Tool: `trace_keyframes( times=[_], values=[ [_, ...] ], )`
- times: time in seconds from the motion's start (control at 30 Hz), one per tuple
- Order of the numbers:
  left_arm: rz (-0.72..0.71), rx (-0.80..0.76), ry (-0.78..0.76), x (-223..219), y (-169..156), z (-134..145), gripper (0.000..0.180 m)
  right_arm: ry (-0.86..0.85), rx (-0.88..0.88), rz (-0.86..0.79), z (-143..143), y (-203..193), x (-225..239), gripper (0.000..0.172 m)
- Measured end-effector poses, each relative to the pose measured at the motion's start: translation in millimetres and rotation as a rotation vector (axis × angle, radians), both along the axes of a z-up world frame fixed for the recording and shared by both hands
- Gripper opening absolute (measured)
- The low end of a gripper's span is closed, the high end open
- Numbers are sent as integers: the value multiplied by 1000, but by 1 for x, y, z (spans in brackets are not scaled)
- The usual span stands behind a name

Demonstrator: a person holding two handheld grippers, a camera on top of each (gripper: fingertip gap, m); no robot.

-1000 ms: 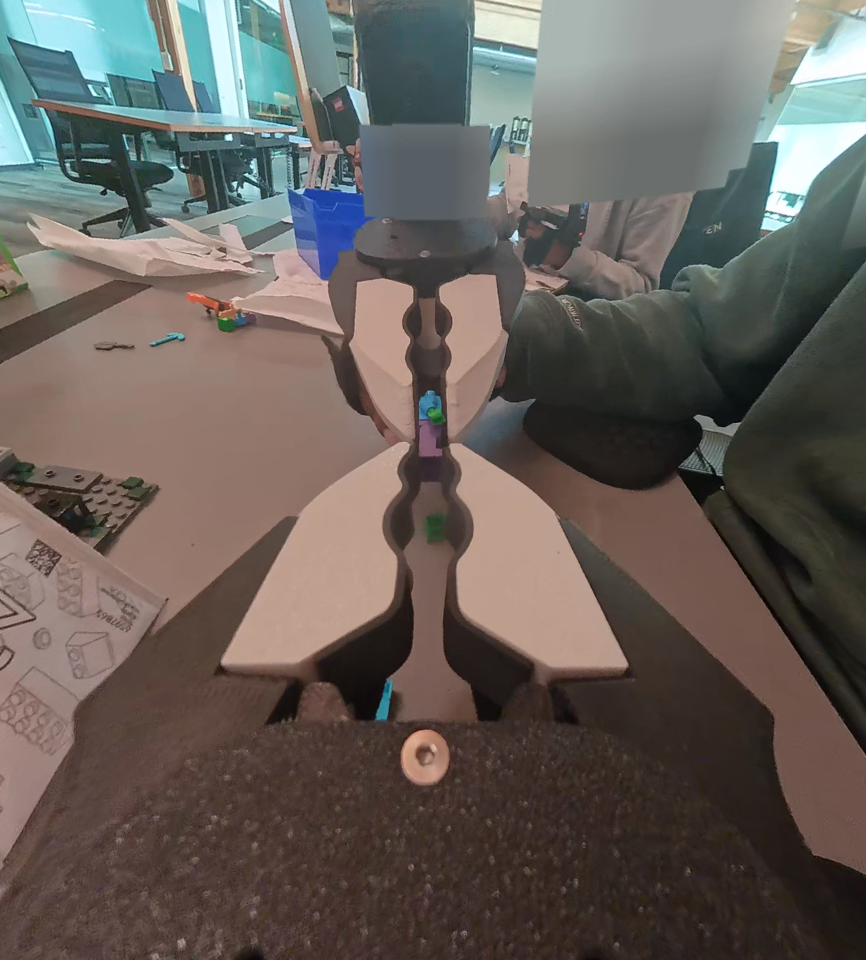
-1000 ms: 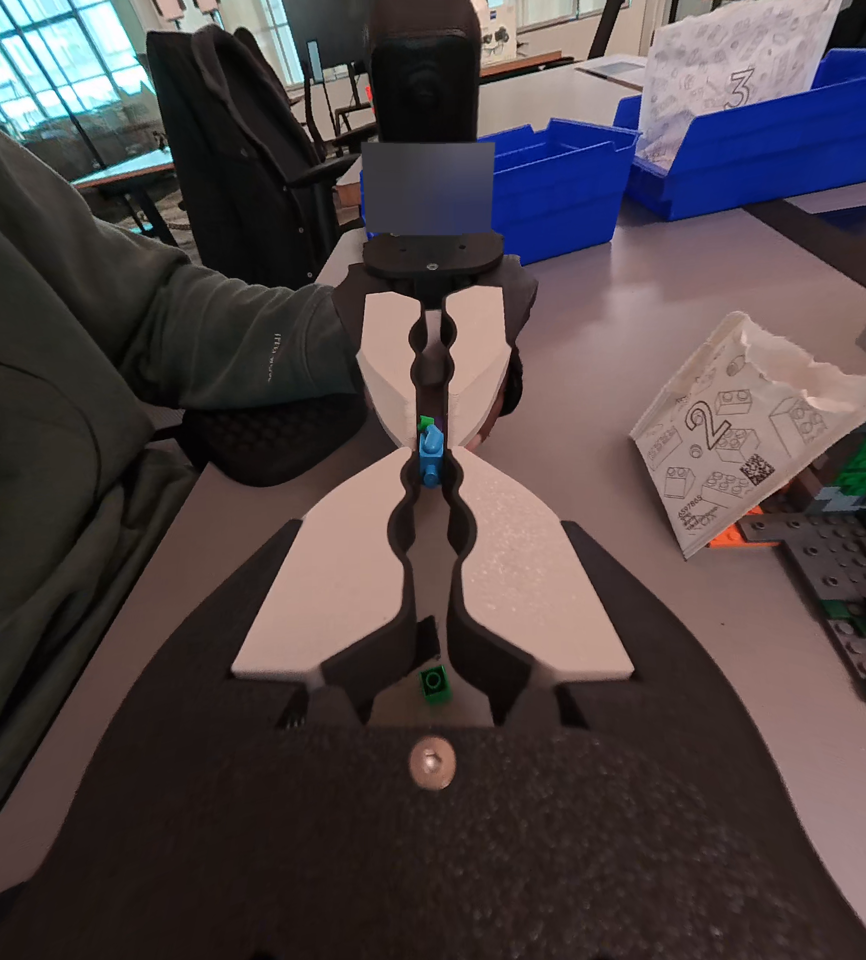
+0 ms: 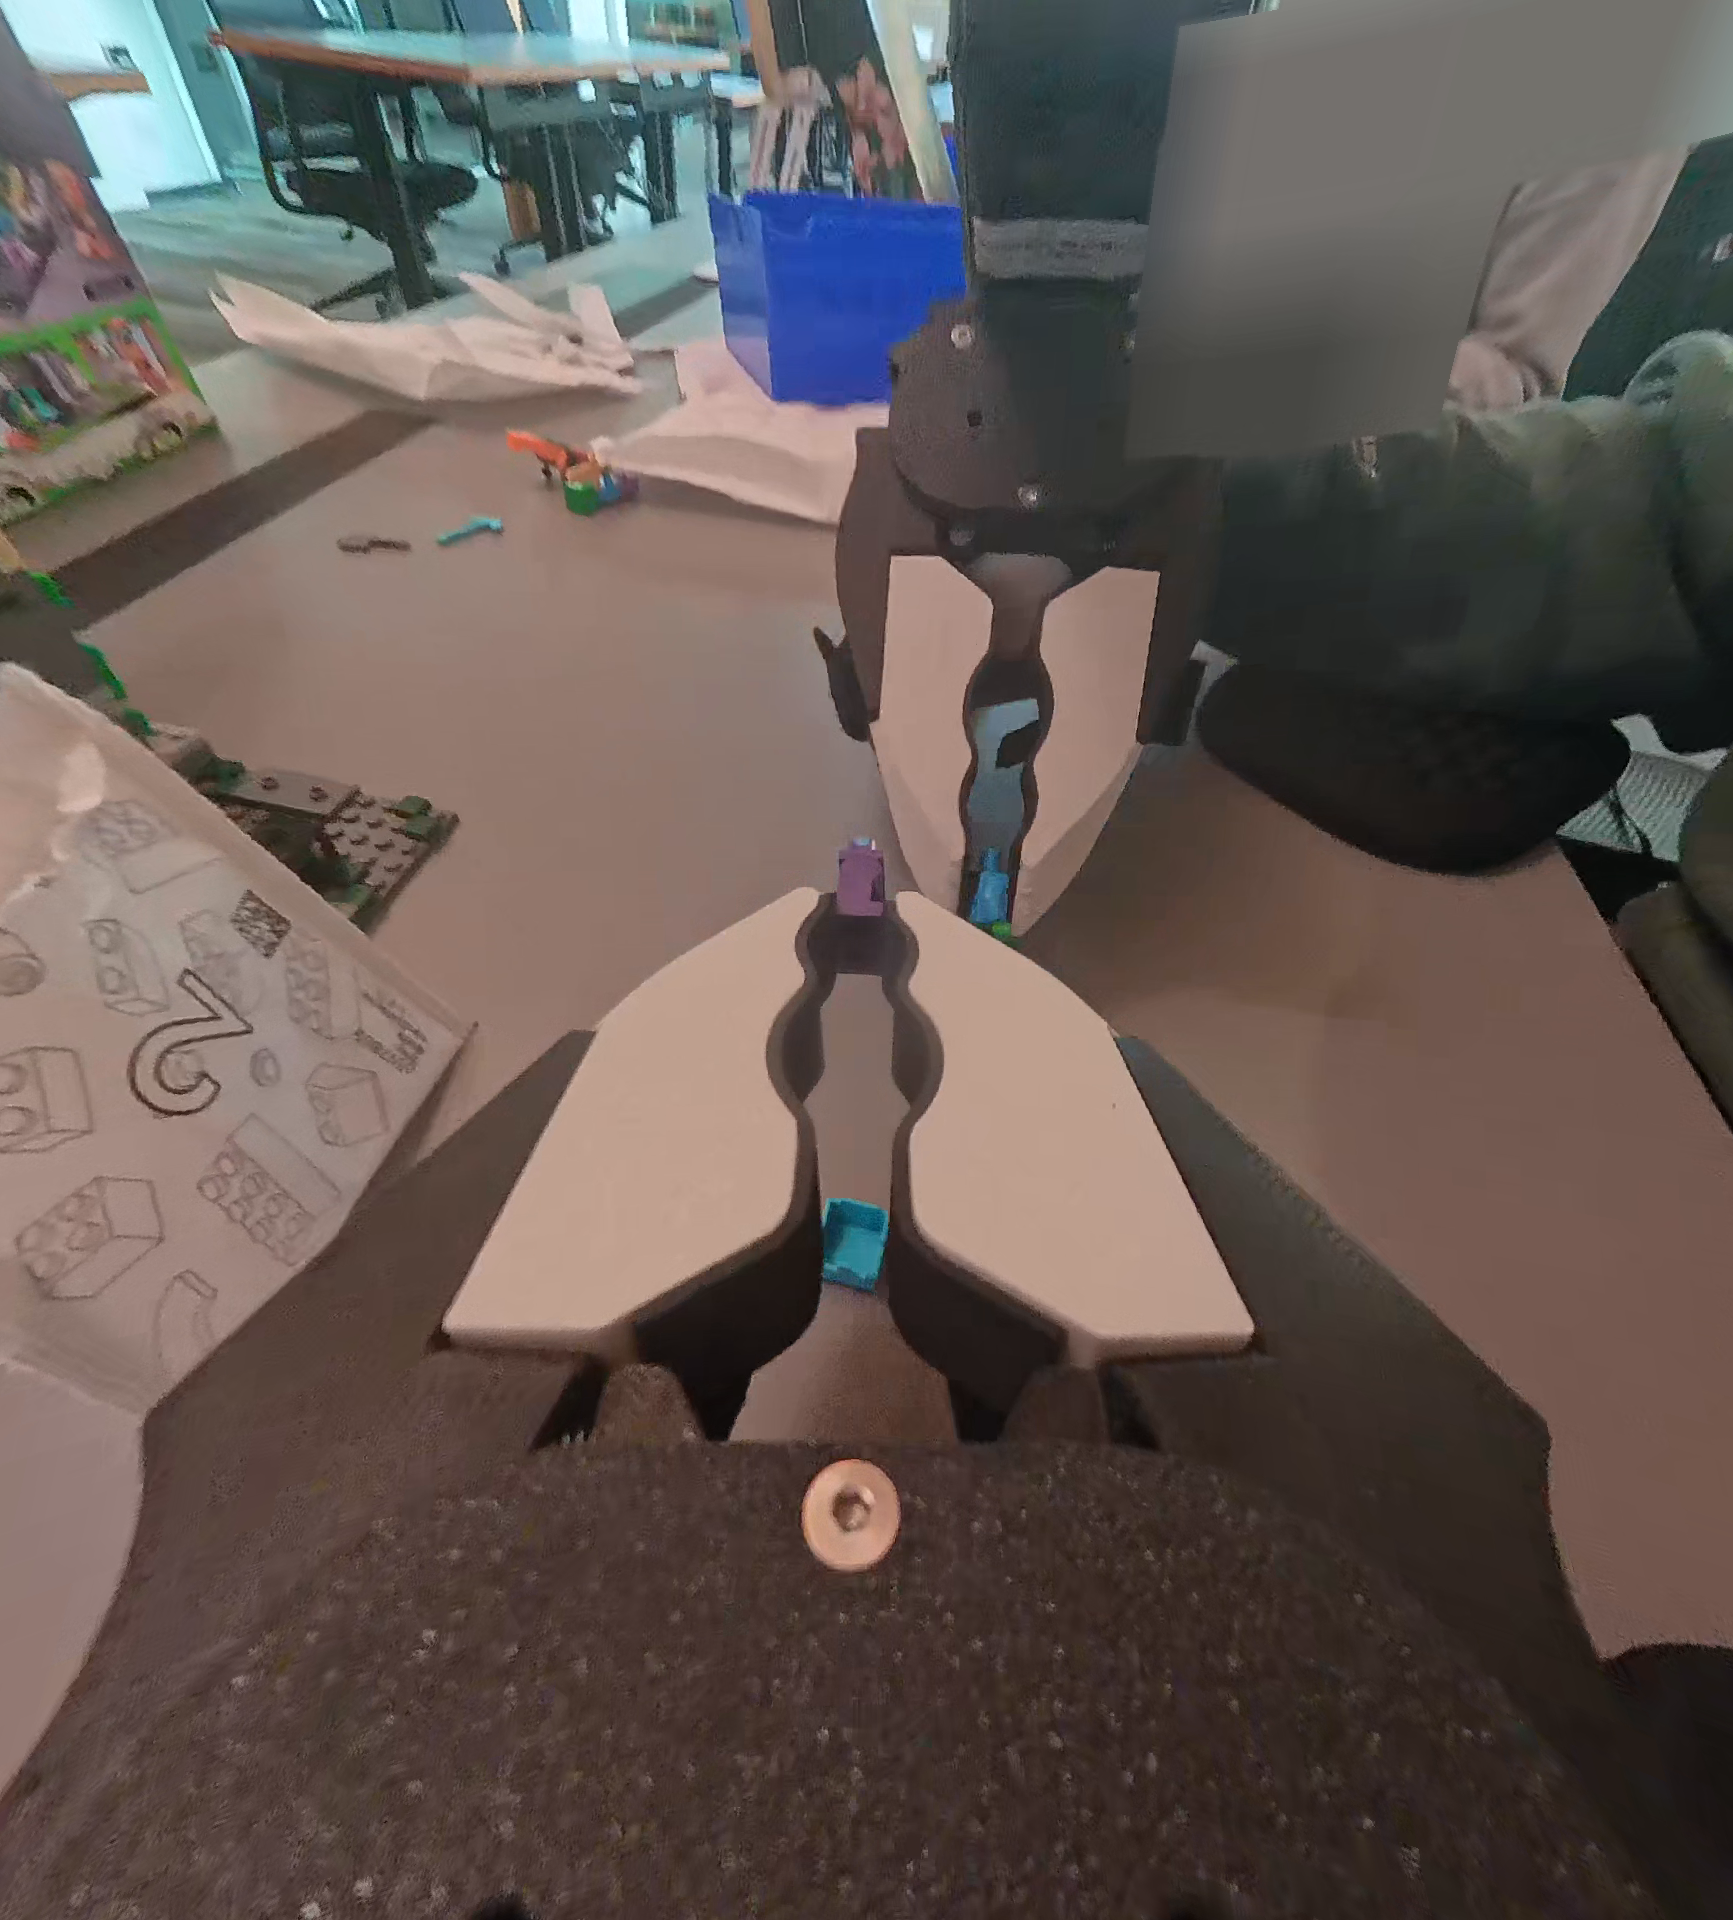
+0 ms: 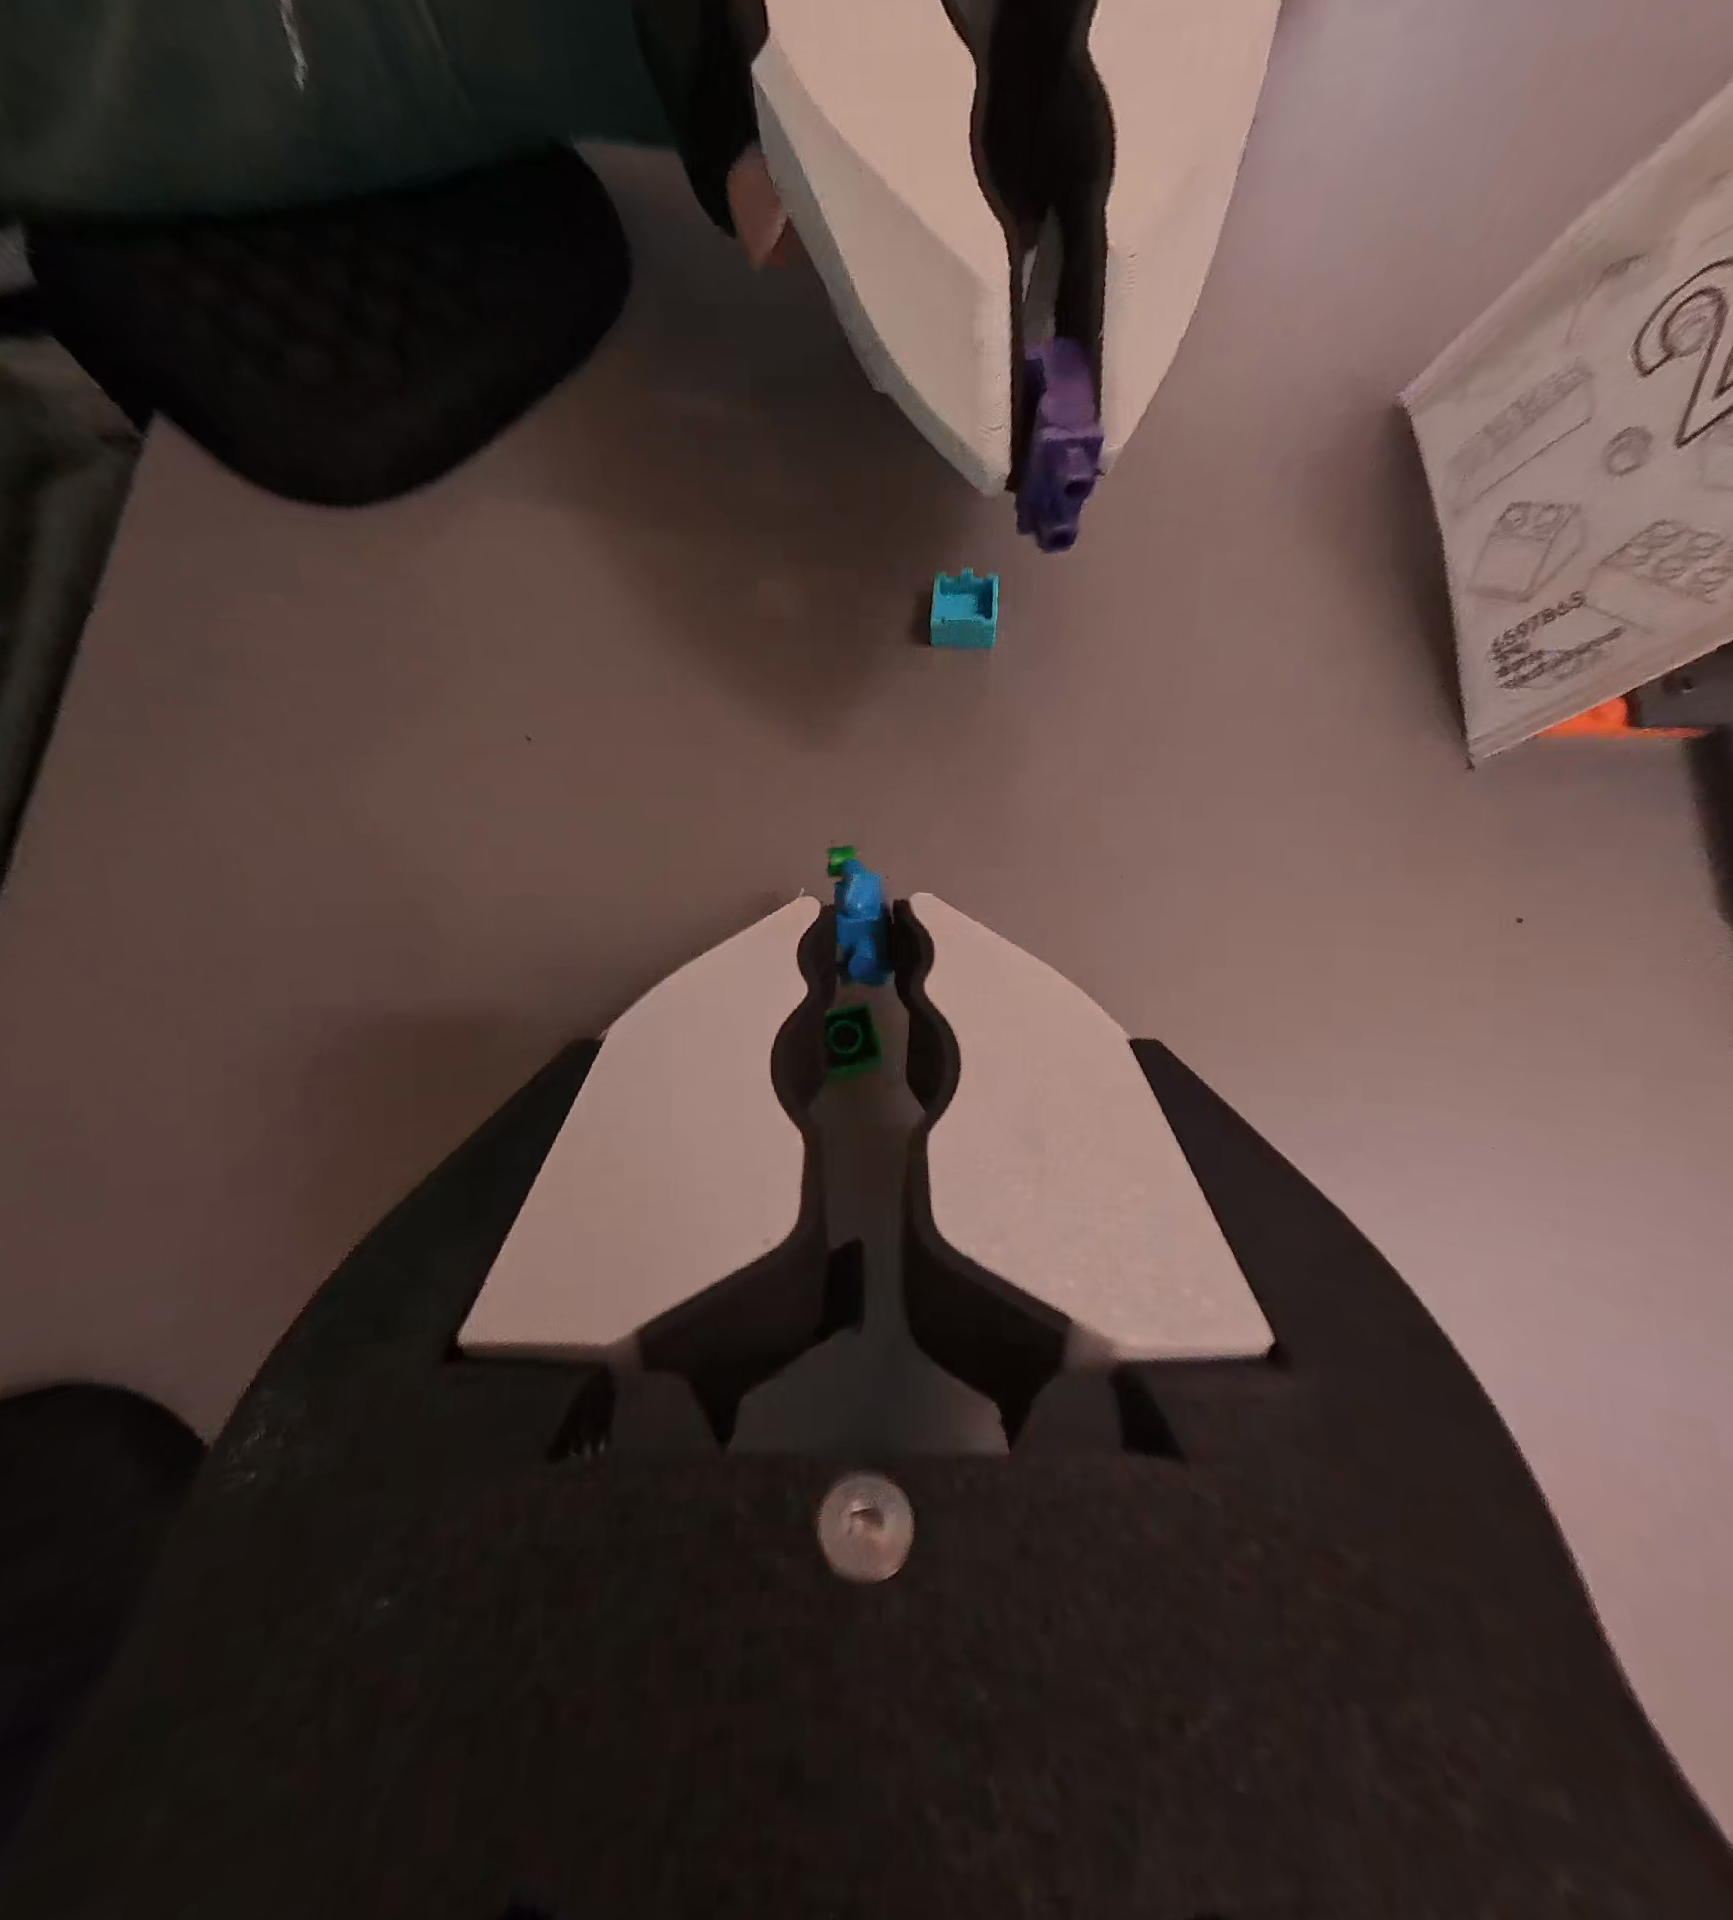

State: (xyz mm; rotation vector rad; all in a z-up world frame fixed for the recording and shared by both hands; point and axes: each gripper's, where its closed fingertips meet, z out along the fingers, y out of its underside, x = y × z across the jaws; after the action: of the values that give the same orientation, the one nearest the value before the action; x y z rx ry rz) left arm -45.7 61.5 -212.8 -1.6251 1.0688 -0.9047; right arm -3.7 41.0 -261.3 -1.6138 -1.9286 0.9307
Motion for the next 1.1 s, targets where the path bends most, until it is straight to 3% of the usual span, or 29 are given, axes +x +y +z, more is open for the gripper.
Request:
trace_keyframes(
  times=[0.2, 0.63, 1.1],
  values=[
    [-16, -6, 59, 5, -3, -11, 8, -30, 26, 2, -9, -1, -1, 16],
    [-44, 19, 141, 13, -10, -20, 11, 62, 19, -55, 3, 9, -3, 19],
    [-34, 35, 127, 13, -10, -17, 19, 105, 57, -154, 6, 31, -2, 19]
  ],
)
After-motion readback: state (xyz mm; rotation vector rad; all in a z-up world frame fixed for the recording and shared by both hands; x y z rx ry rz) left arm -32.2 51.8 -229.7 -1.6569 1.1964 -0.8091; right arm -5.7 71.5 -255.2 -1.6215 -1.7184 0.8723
